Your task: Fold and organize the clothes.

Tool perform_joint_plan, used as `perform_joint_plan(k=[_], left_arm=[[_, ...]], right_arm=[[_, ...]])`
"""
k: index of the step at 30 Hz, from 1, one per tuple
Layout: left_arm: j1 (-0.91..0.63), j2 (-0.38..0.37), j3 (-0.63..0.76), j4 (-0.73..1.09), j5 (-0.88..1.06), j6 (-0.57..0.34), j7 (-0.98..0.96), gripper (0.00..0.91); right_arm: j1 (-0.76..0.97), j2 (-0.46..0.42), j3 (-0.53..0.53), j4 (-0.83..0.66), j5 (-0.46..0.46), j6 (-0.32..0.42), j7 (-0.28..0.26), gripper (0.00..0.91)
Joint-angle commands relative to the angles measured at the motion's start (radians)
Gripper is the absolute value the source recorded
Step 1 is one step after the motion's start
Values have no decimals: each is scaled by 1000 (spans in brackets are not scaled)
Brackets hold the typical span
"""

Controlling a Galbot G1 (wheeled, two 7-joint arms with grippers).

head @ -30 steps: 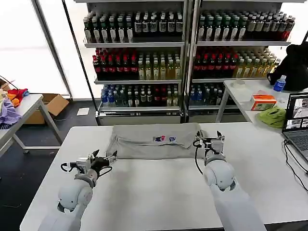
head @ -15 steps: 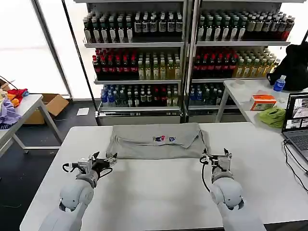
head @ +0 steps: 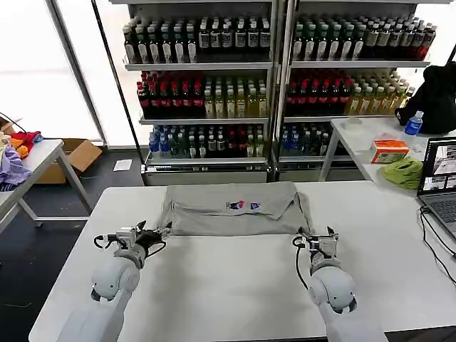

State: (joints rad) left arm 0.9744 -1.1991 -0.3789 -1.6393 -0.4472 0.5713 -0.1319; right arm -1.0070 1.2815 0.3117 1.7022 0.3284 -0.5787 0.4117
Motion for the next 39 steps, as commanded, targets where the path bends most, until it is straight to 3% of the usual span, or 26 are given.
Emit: perform_joint_plan(k=[1,2,5,6,8,9,11,12,15,30,39], left_arm=[[-20,-1,0,36,-1,-1,-1,907],[-19,-4,1,39,2,-2,1,907],[-13,-8,7,43,12,-1,3,564],[-11,-9,10,44,17,-1,3,111],[-8,-10,12,46,23,0,2,50],[-8,-12,10,47,24,0,1,20],[-4,-12,9,48,26,0,1,10],[0,-12,9,47,28,1,1,10],[20,-10,10,42,40,1,8,10],[85,-38,22,22,118,-21,45,0],[139,9,5,-161,109,-27,36,0]], right_arm=[[18,6,1,-17,0,-1,2,907],[19,6,-1,-24,-4,-1,-1,907],[24,8,0,-45,-7,0,-3,877],[25,9,2,-50,-7,0,-5,766],[24,8,5,-55,-6,0,-8,675],[21,7,6,-56,-6,0,-11,584],[15,5,4,-59,-7,0,-13,474],[12,5,4,-62,-7,0,-15,302],[8,8,5,-74,-8,0,-20,0],[-33,27,24,-83,-15,11,-35,0],[-120,-6,34,142,-45,10,-38,0]])
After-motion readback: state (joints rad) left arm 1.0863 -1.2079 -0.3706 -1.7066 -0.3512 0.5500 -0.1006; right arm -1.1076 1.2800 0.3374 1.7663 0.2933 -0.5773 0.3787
